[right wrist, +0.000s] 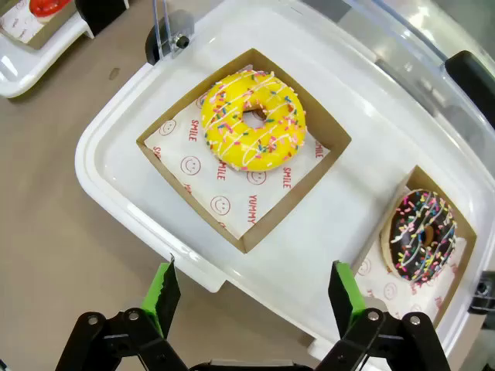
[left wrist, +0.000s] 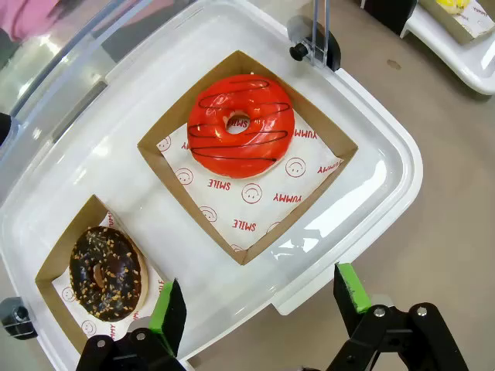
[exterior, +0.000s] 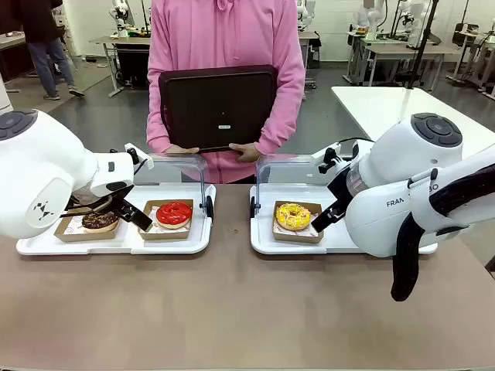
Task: Provide the desired donut to the person.
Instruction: Pick up and lift the Paper togo box containing the Donut pointed at by the person.
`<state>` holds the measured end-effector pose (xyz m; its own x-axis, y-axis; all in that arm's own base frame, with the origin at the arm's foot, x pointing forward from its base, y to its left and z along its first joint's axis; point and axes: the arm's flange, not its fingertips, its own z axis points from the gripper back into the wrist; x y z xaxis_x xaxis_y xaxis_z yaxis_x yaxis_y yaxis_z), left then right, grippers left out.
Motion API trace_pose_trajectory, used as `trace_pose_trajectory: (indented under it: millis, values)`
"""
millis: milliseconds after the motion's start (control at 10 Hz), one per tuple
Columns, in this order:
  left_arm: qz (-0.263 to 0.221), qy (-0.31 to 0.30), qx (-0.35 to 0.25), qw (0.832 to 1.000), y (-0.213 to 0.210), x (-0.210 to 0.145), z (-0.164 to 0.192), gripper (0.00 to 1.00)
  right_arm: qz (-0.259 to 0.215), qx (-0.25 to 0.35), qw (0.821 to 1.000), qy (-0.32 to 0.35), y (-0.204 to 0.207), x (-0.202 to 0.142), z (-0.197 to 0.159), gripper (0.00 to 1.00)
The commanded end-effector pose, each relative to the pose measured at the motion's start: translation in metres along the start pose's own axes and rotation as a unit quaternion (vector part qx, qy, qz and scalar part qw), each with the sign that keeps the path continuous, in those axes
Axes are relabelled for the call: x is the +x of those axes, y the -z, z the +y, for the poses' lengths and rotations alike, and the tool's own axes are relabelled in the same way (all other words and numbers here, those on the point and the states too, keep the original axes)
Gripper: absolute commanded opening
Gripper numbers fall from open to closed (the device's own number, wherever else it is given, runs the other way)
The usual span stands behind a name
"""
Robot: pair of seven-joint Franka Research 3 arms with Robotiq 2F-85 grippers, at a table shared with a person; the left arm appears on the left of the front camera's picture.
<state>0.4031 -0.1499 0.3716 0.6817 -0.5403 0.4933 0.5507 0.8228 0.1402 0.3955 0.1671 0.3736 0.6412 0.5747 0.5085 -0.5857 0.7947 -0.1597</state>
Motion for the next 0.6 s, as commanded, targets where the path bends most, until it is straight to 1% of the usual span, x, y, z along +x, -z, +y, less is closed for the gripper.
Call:
trace_pose_trajectory:
  millis: [0,500]
  values:
    - [0.0,0.0,0.0,1.0,0.0,0.0,0.0,1.0,0.0,0.0,1.0,0.0,0.0,0.0,0.0,1.0]
    - [0.0,0.0,0.0,1.0,0.0,0.0,0.0,1.0,0.0,0.0,1.0,0.0,0.0,0.0,0.0,1.0]
